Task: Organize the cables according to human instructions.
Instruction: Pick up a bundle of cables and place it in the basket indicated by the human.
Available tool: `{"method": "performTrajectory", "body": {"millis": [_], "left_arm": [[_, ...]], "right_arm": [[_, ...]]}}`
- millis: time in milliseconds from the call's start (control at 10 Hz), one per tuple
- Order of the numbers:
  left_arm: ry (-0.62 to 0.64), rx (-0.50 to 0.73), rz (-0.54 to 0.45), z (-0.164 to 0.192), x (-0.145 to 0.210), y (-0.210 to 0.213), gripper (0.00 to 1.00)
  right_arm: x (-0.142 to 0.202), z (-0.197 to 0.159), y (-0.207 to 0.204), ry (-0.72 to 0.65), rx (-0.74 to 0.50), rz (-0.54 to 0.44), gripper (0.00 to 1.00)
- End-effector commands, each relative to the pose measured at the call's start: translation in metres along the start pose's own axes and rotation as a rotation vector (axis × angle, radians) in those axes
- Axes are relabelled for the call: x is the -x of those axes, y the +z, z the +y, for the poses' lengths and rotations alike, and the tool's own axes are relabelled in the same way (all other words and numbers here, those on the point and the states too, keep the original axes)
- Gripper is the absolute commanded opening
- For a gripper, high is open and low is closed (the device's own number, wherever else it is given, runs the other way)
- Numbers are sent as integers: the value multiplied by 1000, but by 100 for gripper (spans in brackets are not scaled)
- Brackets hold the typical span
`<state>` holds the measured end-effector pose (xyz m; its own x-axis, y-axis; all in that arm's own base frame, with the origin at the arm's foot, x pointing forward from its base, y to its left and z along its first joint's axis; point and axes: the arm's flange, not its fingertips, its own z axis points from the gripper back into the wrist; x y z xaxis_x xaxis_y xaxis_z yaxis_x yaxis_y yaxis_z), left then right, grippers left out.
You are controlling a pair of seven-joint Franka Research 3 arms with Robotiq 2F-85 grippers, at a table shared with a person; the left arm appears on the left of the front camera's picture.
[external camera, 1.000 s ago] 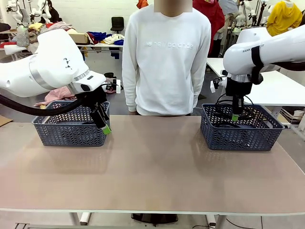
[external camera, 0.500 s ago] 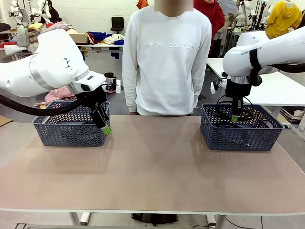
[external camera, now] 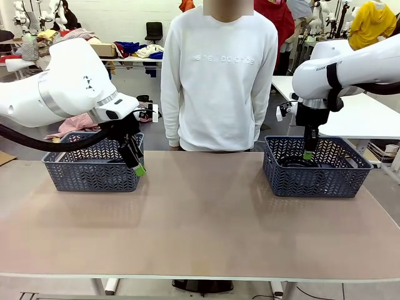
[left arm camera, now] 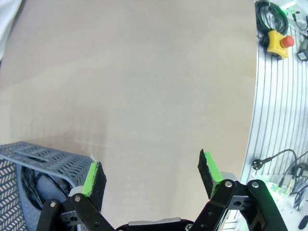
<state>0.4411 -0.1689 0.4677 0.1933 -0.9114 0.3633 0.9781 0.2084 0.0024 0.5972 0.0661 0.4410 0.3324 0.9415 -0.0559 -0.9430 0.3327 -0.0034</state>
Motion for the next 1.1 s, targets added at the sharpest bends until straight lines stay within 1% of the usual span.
{"method": "performTrajectory", "body": {"millis": [0,100,200,300,400,500,700,800,1000], "left_arm": [[-14,2,1,0,3,2,100],[-14,2,1,0,3,2,100],[-14,2,1,0,3,2,100],[-14,2,1,0,3,2,100],[-14,2,1,0,3,2,100],[-14,2,1,0,3,2,100],[-14,2,1,0,3,2,100],[-14,2,1,0,3,2,100],[-14,2,1,0,3,2,100]], "right_arm": [[3,1,10,-23,-7,-19,54],[3,2,11,-23,-11,-14,91],[3,1,12,-27,-19,-11,74],[2,1,12,-24,-28,-12,100],[1,0,12,-23,-34,-9,94],[-1,0,13,-24,-37,-4,100],[-6,1,15,-62,-23,0,100],[1,4,8,-11,-23,11,100],[1,4,8,-11,-23,11,100]]}}
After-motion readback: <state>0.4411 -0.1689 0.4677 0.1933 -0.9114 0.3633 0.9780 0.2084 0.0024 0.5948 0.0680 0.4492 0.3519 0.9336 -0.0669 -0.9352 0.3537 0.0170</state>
